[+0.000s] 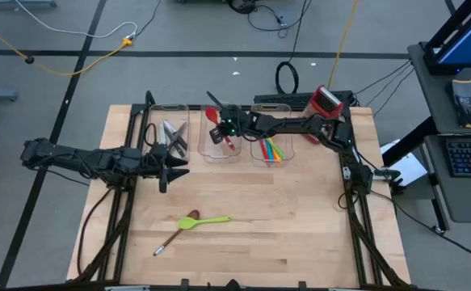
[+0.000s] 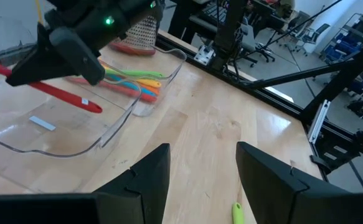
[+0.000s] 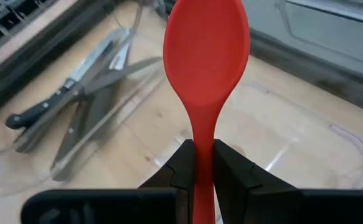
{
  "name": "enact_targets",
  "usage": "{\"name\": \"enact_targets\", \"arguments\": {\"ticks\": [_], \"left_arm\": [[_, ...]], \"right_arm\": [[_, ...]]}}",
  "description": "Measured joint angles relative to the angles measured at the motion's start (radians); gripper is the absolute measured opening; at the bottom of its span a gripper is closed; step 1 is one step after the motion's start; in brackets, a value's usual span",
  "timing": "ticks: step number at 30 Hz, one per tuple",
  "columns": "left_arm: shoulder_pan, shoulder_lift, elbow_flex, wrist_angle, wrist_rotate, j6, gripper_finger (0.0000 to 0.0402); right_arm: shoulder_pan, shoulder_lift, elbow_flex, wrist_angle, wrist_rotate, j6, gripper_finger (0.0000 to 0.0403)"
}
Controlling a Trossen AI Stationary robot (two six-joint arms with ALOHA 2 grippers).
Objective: Pick & Place Kitchen Items
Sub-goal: Put the red serving spoon into the middle transparent bin
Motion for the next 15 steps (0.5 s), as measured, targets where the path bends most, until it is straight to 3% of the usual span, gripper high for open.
{"name": "enact_targets", "arguments": {"ticks": [15], "left_arm": [[0.000, 0.000, 0.000, 0.000, 0.000, 0.011, 0.0189]], "right_arm": [[0.000, 0.031, 0.002, 0.010, -0.027, 0.005, 0.0039]]}}
